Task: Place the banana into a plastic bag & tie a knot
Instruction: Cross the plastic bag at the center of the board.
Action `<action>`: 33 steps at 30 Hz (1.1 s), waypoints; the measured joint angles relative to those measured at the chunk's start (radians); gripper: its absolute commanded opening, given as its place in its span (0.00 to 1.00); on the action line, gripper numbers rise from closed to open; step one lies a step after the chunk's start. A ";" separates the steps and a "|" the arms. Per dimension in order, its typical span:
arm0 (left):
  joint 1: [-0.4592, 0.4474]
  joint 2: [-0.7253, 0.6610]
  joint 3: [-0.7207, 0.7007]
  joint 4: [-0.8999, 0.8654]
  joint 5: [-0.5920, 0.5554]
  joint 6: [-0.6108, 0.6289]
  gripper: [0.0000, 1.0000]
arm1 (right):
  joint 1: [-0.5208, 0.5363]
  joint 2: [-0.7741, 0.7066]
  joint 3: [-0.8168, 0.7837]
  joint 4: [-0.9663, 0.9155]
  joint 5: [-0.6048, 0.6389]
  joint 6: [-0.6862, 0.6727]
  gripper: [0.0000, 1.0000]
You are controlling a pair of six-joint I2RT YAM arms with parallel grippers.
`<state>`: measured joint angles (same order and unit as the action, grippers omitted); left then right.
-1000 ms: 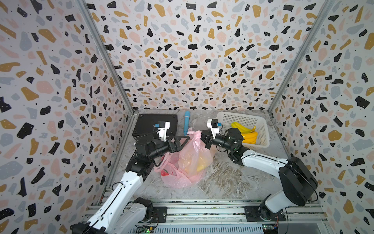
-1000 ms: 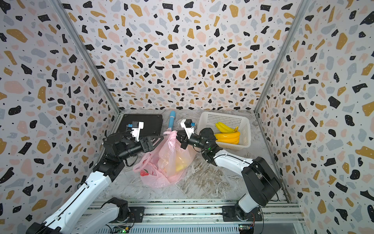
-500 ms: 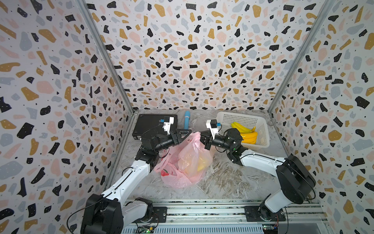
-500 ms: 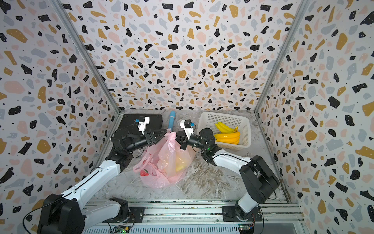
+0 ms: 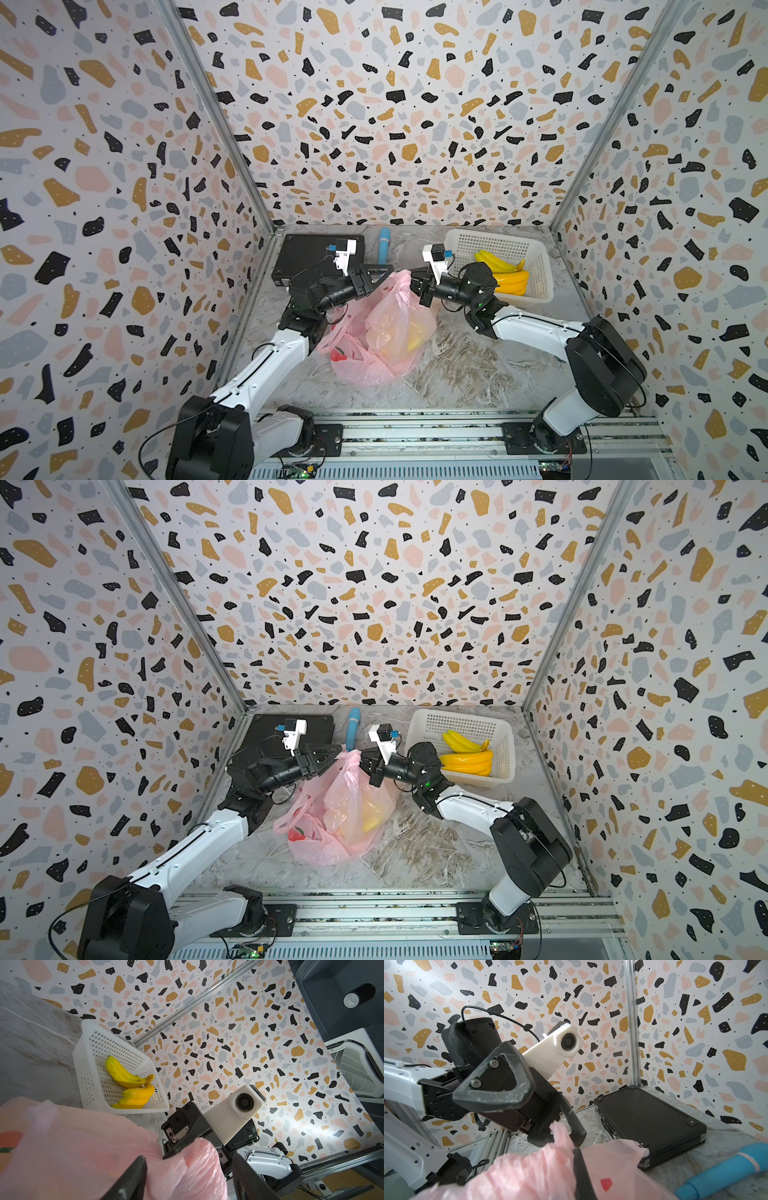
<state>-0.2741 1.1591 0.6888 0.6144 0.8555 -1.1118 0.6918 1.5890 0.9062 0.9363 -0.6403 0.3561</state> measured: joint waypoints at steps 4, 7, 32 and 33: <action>0.000 0.013 -0.017 0.020 0.000 -0.007 0.29 | 0.000 0.005 0.001 0.000 0.000 0.006 0.00; -0.001 0.021 -0.022 0.032 -0.001 -0.016 0.17 | 0.000 0.007 0.010 0.000 0.000 0.008 0.00; -0.024 -0.090 -0.024 -0.118 -0.115 0.085 0.00 | 0.021 -0.380 -0.139 -0.507 0.278 -0.153 0.52; -0.024 -0.095 -0.024 -0.130 -0.121 0.092 0.00 | 0.042 -0.417 -0.148 -0.549 0.304 -0.171 0.53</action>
<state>-0.2985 1.0645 0.6643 0.4843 0.7341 -1.0199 0.7341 1.1725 0.7578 0.3874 -0.3367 0.1856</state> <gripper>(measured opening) 0.047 0.517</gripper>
